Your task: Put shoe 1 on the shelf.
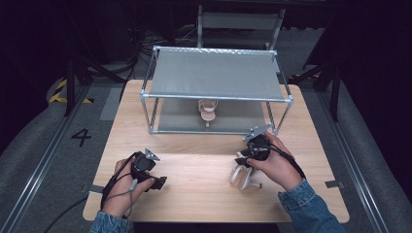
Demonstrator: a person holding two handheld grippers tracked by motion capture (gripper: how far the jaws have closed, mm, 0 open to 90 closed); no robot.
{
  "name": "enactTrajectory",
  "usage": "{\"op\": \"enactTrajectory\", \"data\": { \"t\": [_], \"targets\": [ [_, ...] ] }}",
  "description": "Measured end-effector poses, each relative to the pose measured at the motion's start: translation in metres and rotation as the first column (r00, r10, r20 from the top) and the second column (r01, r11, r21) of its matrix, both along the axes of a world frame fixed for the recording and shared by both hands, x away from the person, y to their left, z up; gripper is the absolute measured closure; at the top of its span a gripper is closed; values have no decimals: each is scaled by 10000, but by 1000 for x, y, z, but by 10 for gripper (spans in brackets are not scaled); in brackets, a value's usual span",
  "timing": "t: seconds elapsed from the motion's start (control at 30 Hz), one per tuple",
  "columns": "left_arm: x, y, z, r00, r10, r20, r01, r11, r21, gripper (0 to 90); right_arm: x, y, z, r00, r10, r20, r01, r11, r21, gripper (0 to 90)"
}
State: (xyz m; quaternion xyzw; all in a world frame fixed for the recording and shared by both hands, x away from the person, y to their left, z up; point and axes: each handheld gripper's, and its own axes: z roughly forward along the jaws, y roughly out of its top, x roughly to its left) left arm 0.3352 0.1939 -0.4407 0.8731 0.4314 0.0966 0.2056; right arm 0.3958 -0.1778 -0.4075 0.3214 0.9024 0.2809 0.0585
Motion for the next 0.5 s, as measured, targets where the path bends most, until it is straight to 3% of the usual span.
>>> {"op": "enactTrajectory", "data": {
  "t": [0.03, 0.1, 0.23, 0.5],
  "targets": [
    [0, 0, 0, 10000, 0, 0, 0, 10000, 0, 211, 0, 0, 0, 10000, 0, 0, 0, 10000, 0, 649],
    [0, -1, 0, 10000, 14, -26, -15, 10000, -46, 210, -1, 0, 3, 9999, 42, 111, -40, 9999, -148, 773],
    [2, -3, -1, 9999, -153, 9, 153, 9999, -23, 210, -5, -4, 8, 9998, -2, 196, 2, 10000, -20, 826],
    [11, -12, -4, 9986, -513, -123, 512, 9987, -41, 210, -16, -24, 27, 9972, -406, 622, 382, 9985, 403, 829]
  ]
}}
